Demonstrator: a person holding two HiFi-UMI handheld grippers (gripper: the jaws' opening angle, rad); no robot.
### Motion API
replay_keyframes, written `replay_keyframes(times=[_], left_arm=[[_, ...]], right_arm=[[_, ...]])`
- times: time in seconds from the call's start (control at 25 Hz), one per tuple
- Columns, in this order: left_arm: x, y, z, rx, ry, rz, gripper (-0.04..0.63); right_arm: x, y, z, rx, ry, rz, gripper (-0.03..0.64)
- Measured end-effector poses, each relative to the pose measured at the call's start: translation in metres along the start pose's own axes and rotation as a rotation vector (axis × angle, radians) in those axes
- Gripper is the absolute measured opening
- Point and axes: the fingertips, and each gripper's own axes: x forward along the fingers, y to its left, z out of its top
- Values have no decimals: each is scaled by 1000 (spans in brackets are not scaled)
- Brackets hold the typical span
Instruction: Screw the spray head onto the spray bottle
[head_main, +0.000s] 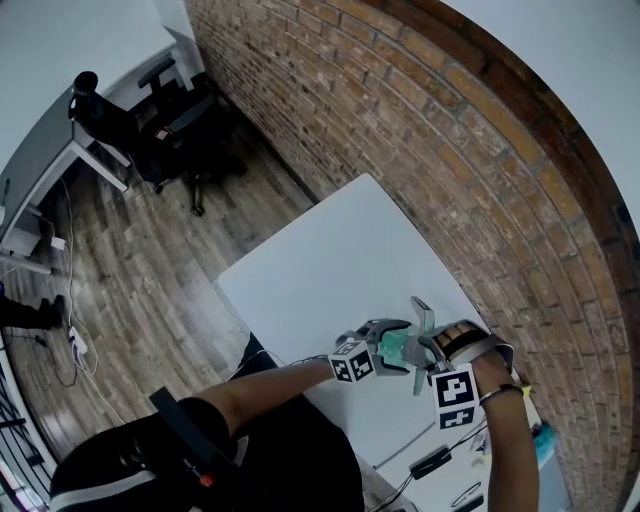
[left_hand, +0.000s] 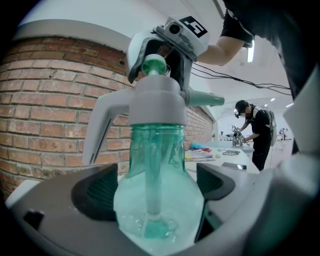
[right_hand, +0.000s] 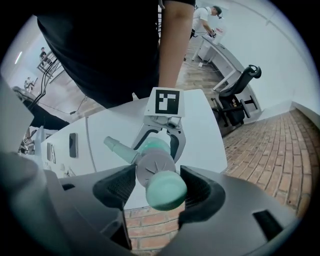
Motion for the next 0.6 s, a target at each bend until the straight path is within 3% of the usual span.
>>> replay_keyframes(times=[0.36,0.6], left_arm=[[0,0,0,-3,-3,2,486],[0,0,0,-5,-3,3,486]], right_arm=[[8,0,0,-20,25,7,279],[8,0,-1,65,7,18,279]])
